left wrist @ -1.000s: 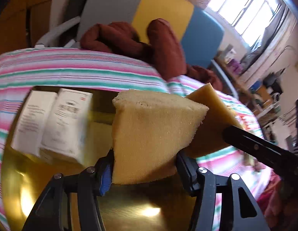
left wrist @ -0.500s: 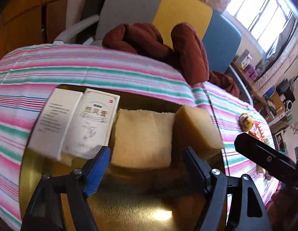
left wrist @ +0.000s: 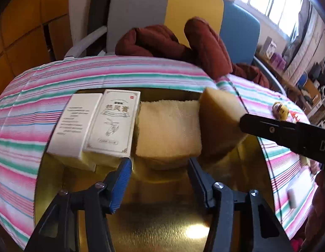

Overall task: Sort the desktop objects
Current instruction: 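Carry both sponges into the gold tray beside the boxes and open both grippers, then reach the left gripper to the white foam block while the right reaches the pink container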

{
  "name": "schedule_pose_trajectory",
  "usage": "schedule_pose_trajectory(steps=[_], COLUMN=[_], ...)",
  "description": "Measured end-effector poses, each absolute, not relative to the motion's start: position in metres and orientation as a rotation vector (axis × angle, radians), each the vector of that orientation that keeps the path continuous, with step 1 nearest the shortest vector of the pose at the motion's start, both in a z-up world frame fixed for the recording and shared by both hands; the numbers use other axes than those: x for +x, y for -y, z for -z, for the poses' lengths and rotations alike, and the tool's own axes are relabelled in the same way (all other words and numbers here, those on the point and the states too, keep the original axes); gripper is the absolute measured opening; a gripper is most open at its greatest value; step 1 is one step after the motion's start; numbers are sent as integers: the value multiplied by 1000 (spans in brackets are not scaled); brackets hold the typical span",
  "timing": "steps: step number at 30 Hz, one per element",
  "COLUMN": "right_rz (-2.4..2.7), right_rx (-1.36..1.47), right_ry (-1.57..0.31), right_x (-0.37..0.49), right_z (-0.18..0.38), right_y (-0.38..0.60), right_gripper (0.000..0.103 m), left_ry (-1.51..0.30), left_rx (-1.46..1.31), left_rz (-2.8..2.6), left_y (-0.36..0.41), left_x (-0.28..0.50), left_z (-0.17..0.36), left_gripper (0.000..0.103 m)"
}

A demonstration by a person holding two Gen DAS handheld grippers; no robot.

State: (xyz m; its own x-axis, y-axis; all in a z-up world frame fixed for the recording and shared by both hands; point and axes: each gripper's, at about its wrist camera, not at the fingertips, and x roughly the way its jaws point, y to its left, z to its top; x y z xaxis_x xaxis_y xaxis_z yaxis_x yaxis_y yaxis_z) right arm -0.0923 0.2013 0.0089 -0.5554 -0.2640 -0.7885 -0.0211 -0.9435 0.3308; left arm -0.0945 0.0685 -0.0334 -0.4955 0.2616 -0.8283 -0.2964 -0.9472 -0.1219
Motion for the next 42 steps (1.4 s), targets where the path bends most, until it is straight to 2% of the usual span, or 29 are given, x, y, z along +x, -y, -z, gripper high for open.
schedule_pose_trajectory(steps=[2,6,9,11,14,22,28,33,36,42], right_rz=[2590,2531,2534,2564,2649,2806,2880,2911,2962,3148], right_rx=[1431,1428,1406,1394,1326,1153,1125,1108,1110,1331], right_ry=[460,485,475,465,344,43,-21,21,16,131], right_x=[-101,-114,-106,-97,-79,-28,2,29,49,82], right_z=[-3,6,5,0,-17,-61,-71,-74,-74,-53], right_y=[-199,-196,-197,-202,-202,-212,-235,-271,-303,-410], right_gripper=[31,32,34,40,51,64,71,73,81,81], left_ry=[-58,39,111,149,193,215,150,110,48,-59], left_rx=[-1394,-1424,-1429,-1425,-1401,-1361,-1290,-1241,-1202,-1157], left_rz=[-2466,-2444,-2426,-2433,-2448,-2435,-2425,-2375,-2327,-2219], left_y=[-71,-68,-62,-58,-55,-64,-94,-125,-151,-211], left_x=[-101,-106,-98,-93,-83,-55,-35,-22,-13,-1], left_z=[39,41,40,38,33,27,16,1,-4,-8], left_gripper=[55,57,58,58,59,61,61,62,66,67])
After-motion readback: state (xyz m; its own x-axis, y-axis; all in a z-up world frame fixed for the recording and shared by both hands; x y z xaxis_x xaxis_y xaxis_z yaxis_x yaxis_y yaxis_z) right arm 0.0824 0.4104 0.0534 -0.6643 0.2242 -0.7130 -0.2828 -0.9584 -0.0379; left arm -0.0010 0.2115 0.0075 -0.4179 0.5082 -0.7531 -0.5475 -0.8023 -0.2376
